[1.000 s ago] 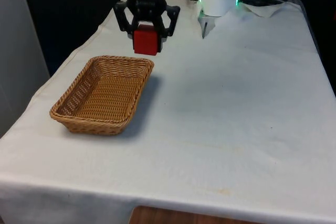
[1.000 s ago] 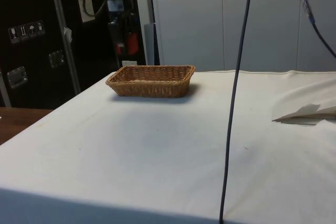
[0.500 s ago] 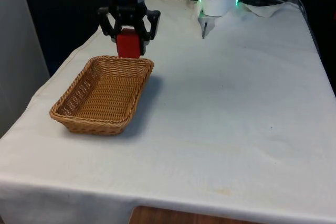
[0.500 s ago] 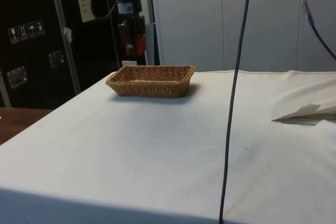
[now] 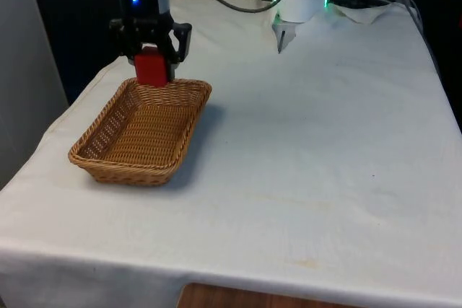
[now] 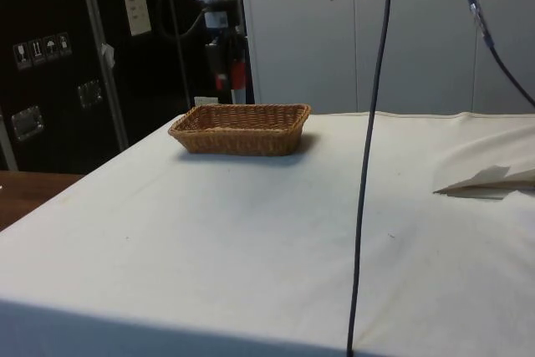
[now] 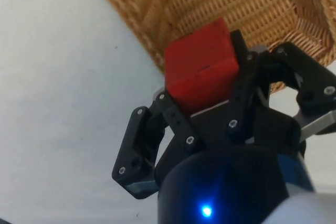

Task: Pick up the cube and place it into the basket.

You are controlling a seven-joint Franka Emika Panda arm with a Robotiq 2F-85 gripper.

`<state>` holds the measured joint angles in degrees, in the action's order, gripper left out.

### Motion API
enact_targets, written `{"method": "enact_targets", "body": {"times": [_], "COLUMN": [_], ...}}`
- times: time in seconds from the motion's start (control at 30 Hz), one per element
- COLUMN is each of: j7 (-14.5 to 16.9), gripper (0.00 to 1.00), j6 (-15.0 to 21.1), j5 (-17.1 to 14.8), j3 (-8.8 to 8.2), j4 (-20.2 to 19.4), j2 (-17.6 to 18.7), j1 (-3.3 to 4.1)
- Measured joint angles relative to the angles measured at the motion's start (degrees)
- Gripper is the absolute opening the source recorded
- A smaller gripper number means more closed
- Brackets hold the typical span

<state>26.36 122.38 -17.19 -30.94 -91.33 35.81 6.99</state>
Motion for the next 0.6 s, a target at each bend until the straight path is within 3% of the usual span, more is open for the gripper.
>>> {"method": "enact_targets", "body": {"times": [0.33, 0.6], "j7": [4.0, 4.2], "gripper": [0.02, 0.02], "j6": [0.1, -0.1], "j5": [-4.0, -4.4], "j3": [-2.81, -2.92], "j4": [1.7, 1.8], "j2": [3.2, 3.4], "j1": [-0.8, -0.74]}}
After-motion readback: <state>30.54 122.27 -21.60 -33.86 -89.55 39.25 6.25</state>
